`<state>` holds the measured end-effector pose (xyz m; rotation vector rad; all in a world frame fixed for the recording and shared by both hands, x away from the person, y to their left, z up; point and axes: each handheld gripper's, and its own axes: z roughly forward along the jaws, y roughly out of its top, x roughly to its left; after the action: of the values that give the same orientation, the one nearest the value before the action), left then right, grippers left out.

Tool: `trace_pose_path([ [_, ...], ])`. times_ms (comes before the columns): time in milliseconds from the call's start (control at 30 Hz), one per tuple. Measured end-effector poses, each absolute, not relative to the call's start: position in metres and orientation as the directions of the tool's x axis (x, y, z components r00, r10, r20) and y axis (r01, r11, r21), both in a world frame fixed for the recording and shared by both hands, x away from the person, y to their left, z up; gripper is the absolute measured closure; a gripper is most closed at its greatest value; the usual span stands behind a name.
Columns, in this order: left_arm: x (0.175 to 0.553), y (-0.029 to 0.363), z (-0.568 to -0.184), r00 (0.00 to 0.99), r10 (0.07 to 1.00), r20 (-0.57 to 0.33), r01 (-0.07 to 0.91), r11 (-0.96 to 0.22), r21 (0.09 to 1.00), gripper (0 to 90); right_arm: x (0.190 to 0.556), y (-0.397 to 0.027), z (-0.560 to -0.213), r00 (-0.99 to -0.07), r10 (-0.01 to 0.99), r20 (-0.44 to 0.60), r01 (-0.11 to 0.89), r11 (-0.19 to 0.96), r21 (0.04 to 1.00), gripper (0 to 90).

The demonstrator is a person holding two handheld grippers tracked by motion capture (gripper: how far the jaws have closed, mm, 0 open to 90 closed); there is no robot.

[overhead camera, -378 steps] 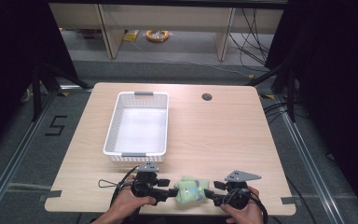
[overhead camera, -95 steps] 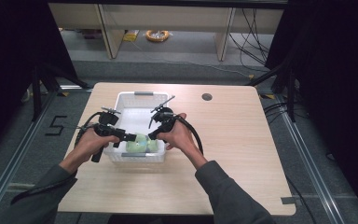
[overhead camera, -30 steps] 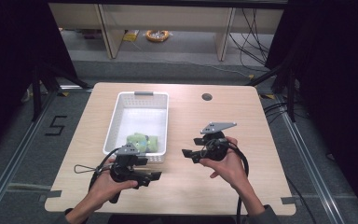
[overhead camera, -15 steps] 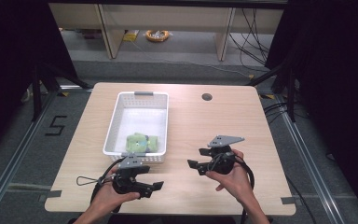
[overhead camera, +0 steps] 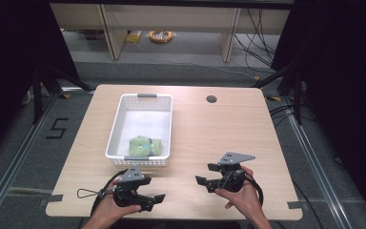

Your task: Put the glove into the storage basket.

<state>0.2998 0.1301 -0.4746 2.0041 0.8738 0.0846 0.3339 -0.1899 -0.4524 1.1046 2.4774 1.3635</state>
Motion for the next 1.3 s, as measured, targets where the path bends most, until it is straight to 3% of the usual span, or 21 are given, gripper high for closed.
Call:
trace_pose_path([
  [667, 0.291, 0.133, -0.497, 0.726, 0.627, -0.285, 0.579, -0.333, 0.744, 17.3, 0.31, -0.193, -0.475, -0.74, 0.623, 0.252, 0.55, 0.347, 0.76, 25.5],
  [1300, 0.277, 0.124, -0.504, 0.761, 0.609, -0.223, 0.546, -0.416, 0.728, 17.4, 0.284, -0.203, -0.494, -0.73, 0.646, 0.222, 0.564, 0.387, 0.729, 23.1],
])
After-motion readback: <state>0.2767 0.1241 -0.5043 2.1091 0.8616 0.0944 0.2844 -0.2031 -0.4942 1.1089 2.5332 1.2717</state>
